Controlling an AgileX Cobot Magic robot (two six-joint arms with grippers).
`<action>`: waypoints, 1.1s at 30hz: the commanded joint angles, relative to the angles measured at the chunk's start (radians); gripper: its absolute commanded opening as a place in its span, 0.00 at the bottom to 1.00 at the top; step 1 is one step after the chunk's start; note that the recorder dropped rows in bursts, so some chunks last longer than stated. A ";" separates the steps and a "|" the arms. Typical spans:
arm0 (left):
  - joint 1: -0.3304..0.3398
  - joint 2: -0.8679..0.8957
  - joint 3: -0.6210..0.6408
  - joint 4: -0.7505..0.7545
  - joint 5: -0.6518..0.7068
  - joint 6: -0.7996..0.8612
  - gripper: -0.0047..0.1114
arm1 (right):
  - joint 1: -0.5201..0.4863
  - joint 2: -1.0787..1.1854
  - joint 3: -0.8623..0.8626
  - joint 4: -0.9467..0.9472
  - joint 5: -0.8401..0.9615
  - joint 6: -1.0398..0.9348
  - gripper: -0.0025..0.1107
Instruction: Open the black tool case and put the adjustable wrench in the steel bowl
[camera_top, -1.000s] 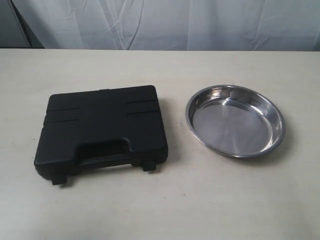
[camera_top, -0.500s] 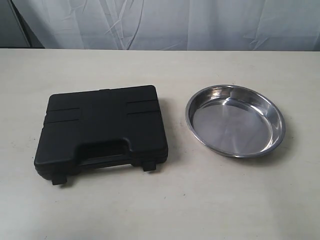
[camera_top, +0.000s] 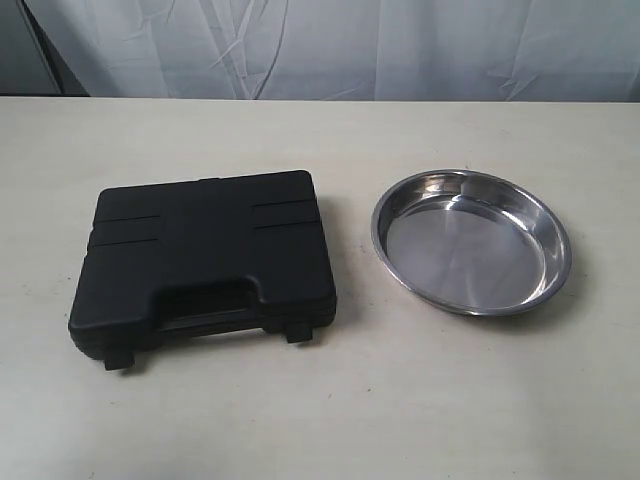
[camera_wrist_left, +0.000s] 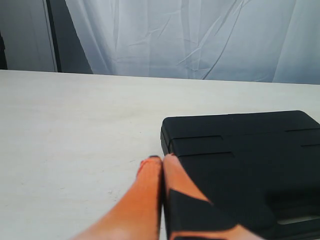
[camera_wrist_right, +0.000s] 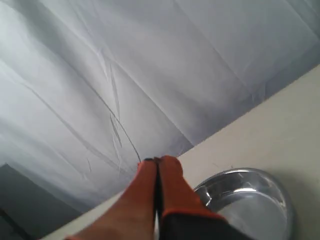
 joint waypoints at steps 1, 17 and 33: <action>-0.007 -0.005 -0.001 0.007 -0.013 -0.005 0.04 | -0.001 0.138 -0.207 -0.066 0.184 -0.264 0.01; -0.007 -0.005 -0.001 0.007 -0.013 -0.005 0.04 | 0.135 1.134 -1.036 -0.034 0.669 -1.204 0.12; -0.007 -0.005 -0.001 0.007 -0.013 -0.005 0.04 | 0.731 1.819 -1.361 -0.292 0.710 -1.215 0.49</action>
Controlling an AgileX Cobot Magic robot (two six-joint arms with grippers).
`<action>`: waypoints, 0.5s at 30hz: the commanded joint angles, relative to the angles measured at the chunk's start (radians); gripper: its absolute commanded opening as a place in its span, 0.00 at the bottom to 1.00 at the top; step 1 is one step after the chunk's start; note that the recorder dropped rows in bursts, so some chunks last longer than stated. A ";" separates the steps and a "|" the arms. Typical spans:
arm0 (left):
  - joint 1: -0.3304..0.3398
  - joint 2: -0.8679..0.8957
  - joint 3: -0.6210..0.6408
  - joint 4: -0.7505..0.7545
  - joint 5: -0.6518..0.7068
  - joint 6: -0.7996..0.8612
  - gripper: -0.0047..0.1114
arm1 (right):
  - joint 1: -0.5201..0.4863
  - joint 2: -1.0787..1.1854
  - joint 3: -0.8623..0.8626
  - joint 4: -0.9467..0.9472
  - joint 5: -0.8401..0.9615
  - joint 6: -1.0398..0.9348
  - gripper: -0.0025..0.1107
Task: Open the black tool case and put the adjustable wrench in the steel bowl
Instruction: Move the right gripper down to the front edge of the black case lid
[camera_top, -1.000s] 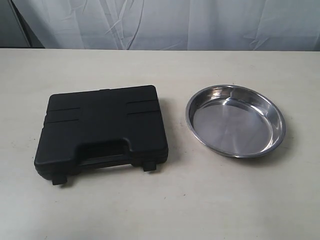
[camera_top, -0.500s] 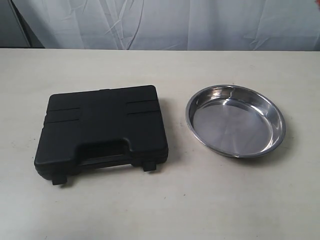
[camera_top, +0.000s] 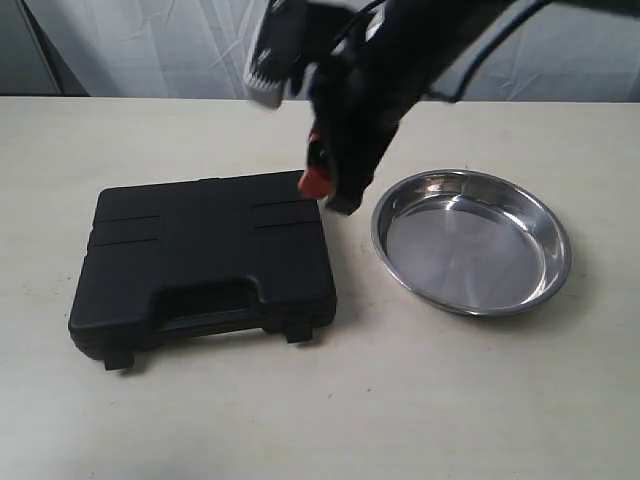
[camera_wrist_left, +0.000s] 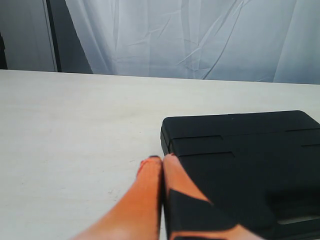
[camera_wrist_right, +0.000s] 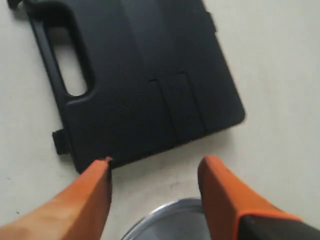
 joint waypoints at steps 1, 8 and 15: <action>-0.007 -0.005 -0.001 0.007 -0.013 -0.005 0.04 | 0.134 0.117 -0.053 -0.106 0.012 0.000 0.49; -0.007 -0.005 -0.001 0.007 -0.013 -0.005 0.04 | 0.256 0.207 -0.068 -0.107 -0.004 0.000 0.49; -0.007 -0.005 -0.001 0.007 -0.013 -0.005 0.04 | 0.316 0.263 -0.068 -0.095 -0.058 0.000 0.49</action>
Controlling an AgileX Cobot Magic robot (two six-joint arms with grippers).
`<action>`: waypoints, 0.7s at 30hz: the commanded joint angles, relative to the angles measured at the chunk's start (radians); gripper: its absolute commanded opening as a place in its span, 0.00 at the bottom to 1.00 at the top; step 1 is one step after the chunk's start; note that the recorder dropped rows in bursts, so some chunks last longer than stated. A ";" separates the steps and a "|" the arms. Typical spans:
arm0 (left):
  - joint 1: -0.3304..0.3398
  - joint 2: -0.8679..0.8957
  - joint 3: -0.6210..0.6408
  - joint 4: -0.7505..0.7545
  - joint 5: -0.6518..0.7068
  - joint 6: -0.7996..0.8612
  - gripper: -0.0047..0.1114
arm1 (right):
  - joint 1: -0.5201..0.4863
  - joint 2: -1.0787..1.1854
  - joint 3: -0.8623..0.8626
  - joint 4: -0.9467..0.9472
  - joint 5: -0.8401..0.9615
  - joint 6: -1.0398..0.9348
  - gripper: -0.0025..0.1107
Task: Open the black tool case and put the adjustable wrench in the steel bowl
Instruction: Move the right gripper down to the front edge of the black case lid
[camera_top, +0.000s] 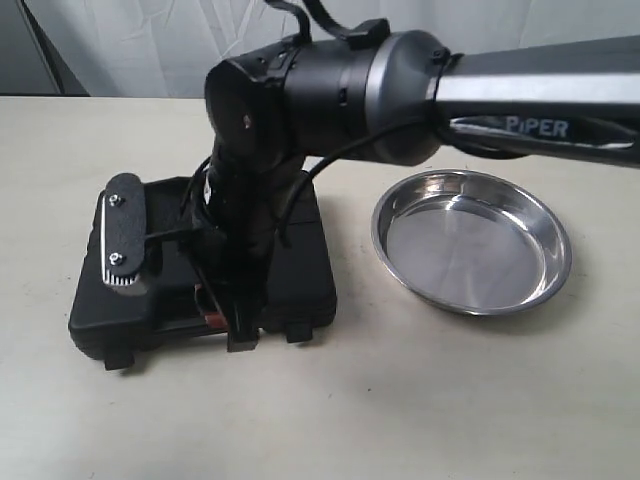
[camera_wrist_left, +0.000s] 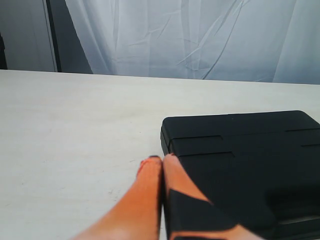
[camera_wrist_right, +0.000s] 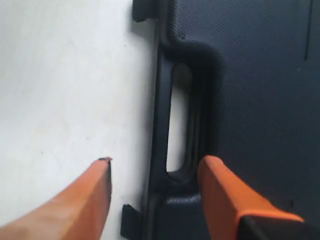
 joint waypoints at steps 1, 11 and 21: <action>-0.007 -0.005 -0.001 0.007 -0.013 -0.005 0.04 | 0.029 0.038 -0.007 0.001 -0.041 0.000 0.49; -0.007 -0.005 -0.001 0.007 -0.013 -0.005 0.04 | 0.038 0.129 -0.007 -0.005 -0.119 0.000 0.49; -0.007 -0.005 -0.001 0.007 -0.013 -0.005 0.04 | 0.038 0.129 -0.007 -0.011 -0.163 0.000 0.49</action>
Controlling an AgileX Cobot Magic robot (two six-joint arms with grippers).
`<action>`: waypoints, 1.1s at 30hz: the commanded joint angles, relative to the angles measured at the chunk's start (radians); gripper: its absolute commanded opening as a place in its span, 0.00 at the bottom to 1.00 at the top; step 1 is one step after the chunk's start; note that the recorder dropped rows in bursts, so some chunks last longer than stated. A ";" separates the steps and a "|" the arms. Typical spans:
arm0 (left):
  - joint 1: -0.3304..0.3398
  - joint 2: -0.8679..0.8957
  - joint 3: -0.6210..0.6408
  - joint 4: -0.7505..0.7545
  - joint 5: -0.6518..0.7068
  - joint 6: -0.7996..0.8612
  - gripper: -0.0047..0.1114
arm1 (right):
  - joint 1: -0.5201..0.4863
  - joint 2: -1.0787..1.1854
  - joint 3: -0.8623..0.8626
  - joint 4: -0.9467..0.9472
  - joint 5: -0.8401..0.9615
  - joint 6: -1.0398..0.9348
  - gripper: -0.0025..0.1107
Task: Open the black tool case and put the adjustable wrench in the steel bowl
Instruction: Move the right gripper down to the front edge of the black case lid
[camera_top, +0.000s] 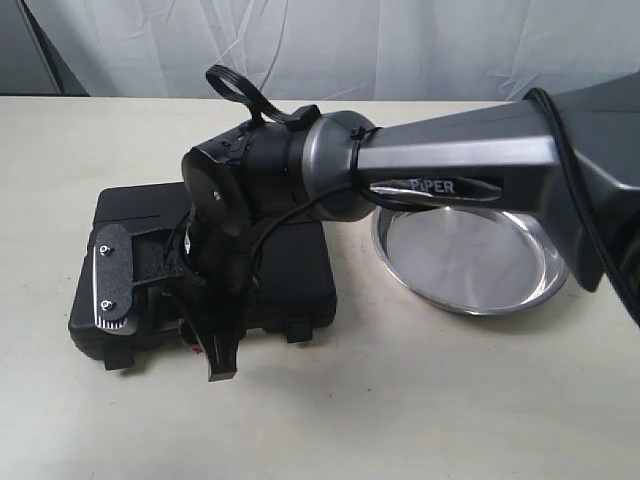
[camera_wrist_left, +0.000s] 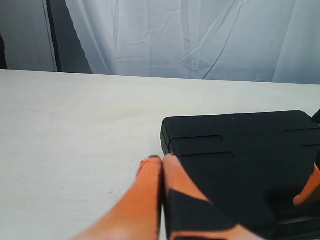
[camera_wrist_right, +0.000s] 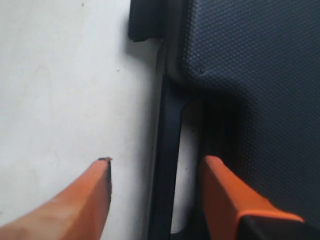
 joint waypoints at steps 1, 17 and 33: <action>-0.007 -0.005 -0.001 0.007 -0.013 -0.005 0.04 | 0.001 -0.003 -0.005 -0.016 -0.016 0.000 0.49; -0.007 -0.005 -0.001 0.007 -0.013 -0.005 0.04 | 0.001 0.002 -0.005 -0.023 -0.044 0.000 0.49; -0.007 -0.005 -0.001 0.007 -0.013 -0.005 0.04 | 0.001 0.044 -0.005 -0.023 -0.060 0.000 0.49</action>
